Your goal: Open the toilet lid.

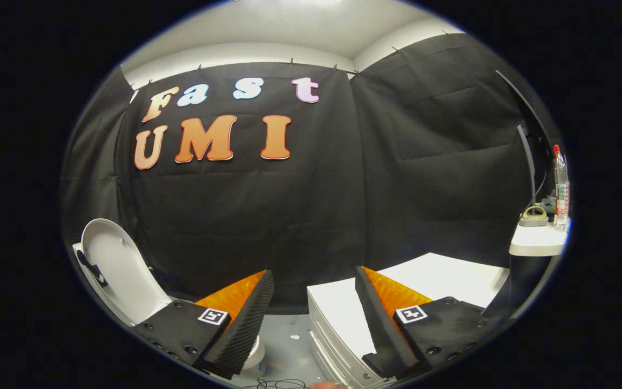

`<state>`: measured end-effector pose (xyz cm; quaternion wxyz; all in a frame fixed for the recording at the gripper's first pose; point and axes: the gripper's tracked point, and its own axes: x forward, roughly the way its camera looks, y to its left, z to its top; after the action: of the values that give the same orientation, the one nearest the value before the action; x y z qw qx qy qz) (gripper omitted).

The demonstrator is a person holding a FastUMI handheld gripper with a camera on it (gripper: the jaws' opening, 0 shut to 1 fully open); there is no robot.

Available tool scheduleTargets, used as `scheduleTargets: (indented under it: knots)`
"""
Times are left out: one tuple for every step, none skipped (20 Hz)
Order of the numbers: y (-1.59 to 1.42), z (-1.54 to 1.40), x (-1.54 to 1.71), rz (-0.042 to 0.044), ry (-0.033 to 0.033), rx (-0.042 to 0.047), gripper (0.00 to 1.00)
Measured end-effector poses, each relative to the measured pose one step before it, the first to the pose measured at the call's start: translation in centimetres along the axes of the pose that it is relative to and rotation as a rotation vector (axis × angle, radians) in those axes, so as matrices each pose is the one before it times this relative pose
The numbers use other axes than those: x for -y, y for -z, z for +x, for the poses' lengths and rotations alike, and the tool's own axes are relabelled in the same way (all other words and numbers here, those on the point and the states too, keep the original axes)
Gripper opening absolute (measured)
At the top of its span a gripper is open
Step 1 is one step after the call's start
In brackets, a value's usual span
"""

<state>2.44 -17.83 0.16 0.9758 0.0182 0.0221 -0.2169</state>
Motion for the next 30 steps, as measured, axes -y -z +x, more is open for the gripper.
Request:
scheduleTargets:
  knots:
    - [0.237, -0.126, 0.296, 0.00297, 0.00740, 0.00126, 0.97]
    - [0.493, -0.145, 0.452, 0.00211, 0.01439, -0.00351, 0.97]
    - [0.435, -0.035, 0.469, 0.00381, 0.01153, -0.00400, 0.97]
    - [0.419, -0.022, 0.126, -0.00142, 0.00367, -0.01242, 0.97]
    - [0.340, 0.037, 0.109, -0.00072, 0.00383, -0.00935, 0.97]
    - [0.002, 0.008, 0.122, 0.00535, 0.00091, 0.00085, 0.97]
    - [-0.210, -0.052, -0.011, 0.00389, -0.00170, 0.00377, 0.97]
    - [0.052, 0.018, -0.035, -0.00199, -0.00066, -0.00003, 0.97]
    - [-0.015, 0.036, 0.005, -0.00307, 0.00042, 0.00239, 0.97]
    - [-0.006, 0.040, 0.011, -0.00153, 0.00074, 0.00066, 0.97]
    - [-0.124, -0.077, 0.046, 0.00050, 0.00051, 0.00156, 0.97]
    - [-0.043, -0.088, -0.048, 0.00190, -0.00134, 0.00077, 0.97]
    - [-0.080, -0.075, -0.008, 0.00003, 0.00025, 0.00025, 0.97]
    - [0.000, -0.009, -0.018, -0.00184, 0.00078, 0.00042, 0.97]
    - [-0.004, -0.036, -0.074, -0.00299, -0.00042, -0.00076, 0.97]
    - [-0.050, -0.045, -0.027, -0.00143, 0.00085, 0.00178, 0.97]
    - [-0.174, -0.045, -0.097, -0.00144, -0.00153, 0.00222, 0.97]
    - [-0.070, -0.051, -0.073, -0.00256, -0.00196, 0.00172, 0.97]
    - [-0.043, -0.039, -0.097, -0.00310, -0.00014, 0.00095, 0.97]
    - [0.029, -0.023, -0.037, -0.00243, -0.00035, -0.00153, 0.97]
    - [-0.008, -0.146, 0.037, -0.00092, -0.00040, -0.00057, 0.97]
    - [-0.062, -0.039, -0.039, -0.00038, -0.00091, 0.00003, 0.97]
    - [-0.055, -0.026, -0.009, -0.00069, -0.00084, 0.00026, 0.97]
    - [0.013, 0.036, -0.064, -0.00101, 0.00006, 0.00024, 0.97]
    - [0.073, -0.023, 0.018, -0.00032, -0.00029, -0.00056, 0.97]
    - [0.014, 0.023, -0.015, 0.00023, 0.00027, -0.00111, 0.97]
    - [-0.038, 0.001, -0.034, -0.00050, -0.00030, -0.00176, 0.97]
    - [-0.056, -0.057, 0.025, -0.00239, 0.00010, -0.00074, 0.97]
    - [0.033, -0.014, -0.056, -0.00292, -0.00012, -0.00015, 0.97]
    - [-0.009, -0.026, 0.007, -0.00360, 0.00022, 0.00066, 0.97]
